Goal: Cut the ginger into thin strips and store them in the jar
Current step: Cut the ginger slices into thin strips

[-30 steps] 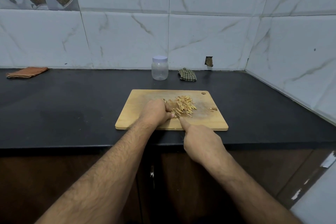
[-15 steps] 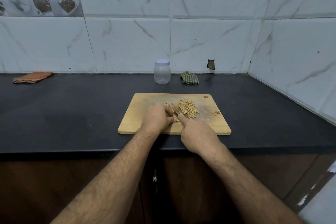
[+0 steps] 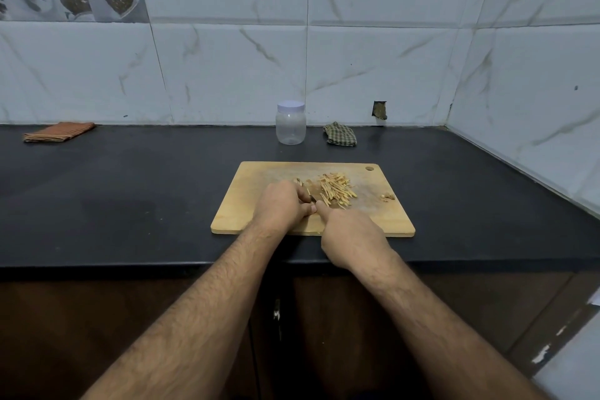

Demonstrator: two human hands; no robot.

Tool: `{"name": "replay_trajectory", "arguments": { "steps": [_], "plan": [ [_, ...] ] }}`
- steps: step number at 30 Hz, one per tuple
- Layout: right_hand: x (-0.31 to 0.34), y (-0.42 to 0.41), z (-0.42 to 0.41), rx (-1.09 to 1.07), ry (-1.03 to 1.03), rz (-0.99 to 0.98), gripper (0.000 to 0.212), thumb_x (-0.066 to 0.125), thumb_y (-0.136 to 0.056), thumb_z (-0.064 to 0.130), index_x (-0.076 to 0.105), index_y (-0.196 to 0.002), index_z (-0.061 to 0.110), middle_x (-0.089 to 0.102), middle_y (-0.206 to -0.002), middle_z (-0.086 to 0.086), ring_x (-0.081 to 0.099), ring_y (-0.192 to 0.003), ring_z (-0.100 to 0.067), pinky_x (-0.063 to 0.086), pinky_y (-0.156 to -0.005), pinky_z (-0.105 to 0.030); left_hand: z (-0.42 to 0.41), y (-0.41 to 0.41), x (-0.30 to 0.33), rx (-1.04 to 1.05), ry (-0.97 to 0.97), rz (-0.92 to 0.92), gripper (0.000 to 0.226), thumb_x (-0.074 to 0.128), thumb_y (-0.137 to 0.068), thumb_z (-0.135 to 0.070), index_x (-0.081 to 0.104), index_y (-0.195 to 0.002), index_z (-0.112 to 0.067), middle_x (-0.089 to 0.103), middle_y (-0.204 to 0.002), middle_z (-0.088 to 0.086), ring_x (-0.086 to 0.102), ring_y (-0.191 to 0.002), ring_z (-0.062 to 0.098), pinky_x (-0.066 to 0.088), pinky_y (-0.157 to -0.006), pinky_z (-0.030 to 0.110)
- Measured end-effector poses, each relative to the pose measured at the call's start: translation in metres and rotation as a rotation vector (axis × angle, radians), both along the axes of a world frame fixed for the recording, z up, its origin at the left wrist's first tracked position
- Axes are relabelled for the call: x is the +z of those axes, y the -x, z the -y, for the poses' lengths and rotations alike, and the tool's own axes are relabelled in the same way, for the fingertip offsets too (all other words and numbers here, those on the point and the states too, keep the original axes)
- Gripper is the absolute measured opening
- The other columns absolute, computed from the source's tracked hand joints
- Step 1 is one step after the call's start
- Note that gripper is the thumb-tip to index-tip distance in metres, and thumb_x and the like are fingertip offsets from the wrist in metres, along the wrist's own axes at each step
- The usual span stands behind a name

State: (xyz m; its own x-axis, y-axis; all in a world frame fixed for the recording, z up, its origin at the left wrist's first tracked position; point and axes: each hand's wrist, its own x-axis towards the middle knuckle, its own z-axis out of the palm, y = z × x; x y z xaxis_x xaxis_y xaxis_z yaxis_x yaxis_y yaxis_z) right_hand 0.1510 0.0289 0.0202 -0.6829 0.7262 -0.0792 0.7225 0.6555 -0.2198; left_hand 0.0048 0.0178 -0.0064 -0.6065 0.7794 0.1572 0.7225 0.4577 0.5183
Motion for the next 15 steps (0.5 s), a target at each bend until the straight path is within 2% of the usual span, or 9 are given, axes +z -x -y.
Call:
{"name": "replay_trajectory", "arguments": {
  "steps": [2,7,12,15],
  "plan": [
    [-0.004,-0.011,0.004,-0.003,0.002,-0.016,0.078,0.043,-0.091,0.002,0.016,-0.156,0.037,0.059,-0.128,-0.008,0.056,-0.111,-0.028,0.050,-0.081,-0.040,0.000,0.000,0.000,-0.005,-0.001,0.011,0.019,0.077,-0.082,-0.036,0.076,-0.099,-0.027,0.073,-0.097,-0.006,0.063,-0.093,0.010,0.048,-0.076,0.024],
    [-0.014,-0.034,0.012,-0.017,0.023,-0.012,0.076,0.041,-0.096,0.008,0.008,-0.156,0.041,0.062,-0.114,-0.007,0.056,-0.101,-0.027,0.050,-0.074,-0.039,0.000,-0.001,0.001,-0.003,0.008,-0.006,0.019,0.075,-0.083,-0.037,0.077,-0.100,-0.028,0.073,-0.102,-0.006,0.063,-0.096,0.010,0.047,-0.077,0.023],
    [-0.005,-0.020,0.004,-0.039,0.024,-0.058,0.073,0.042,-0.095,0.007,0.017,-0.156,0.037,0.060,-0.127,-0.006,0.057,-0.111,-0.027,0.051,-0.084,-0.039,0.002,-0.002,0.002,-0.015,0.004,-0.009,0.019,0.075,-0.084,-0.037,0.077,-0.100,-0.028,0.074,-0.101,-0.007,0.063,-0.094,0.010,0.049,-0.078,0.025],
    [-0.002,-0.014,-0.002,-0.060,0.033,-0.087,0.071,0.043,-0.095,0.007,0.021,-0.156,0.034,0.061,-0.127,-0.006,0.058,-0.112,-0.027,0.052,-0.089,-0.040,0.003,-0.003,0.001,-0.021,0.000,-0.011,0.020,0.074,-0.084,-0.038,0.077,-0.103,-0.031,0.074,-0.105,-0.008,0.064,-0.096,0.010,0.050,-0.080,0.025]
  ]
}}
